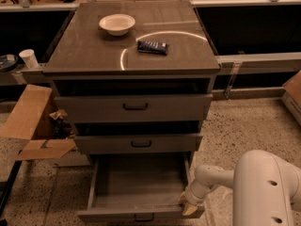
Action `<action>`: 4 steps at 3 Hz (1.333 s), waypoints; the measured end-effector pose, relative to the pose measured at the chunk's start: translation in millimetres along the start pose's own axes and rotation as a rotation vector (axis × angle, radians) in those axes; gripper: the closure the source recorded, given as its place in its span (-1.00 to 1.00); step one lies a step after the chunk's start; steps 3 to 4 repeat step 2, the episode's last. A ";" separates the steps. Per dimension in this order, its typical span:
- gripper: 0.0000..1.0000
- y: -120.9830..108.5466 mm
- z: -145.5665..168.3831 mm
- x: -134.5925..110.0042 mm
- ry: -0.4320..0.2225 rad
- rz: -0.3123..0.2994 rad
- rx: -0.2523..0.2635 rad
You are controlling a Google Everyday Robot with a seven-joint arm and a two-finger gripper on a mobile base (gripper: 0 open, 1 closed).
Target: Open bottom drawer
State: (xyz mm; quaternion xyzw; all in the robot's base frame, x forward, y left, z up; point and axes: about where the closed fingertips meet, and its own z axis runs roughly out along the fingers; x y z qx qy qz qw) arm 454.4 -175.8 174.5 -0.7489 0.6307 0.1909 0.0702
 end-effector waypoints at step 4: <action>-0.97 0.0 0.0 0.0 0.000 0.000 0.000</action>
Offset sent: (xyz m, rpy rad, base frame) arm 0.0000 0.0000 0.0000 0.0000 0.0000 0.0000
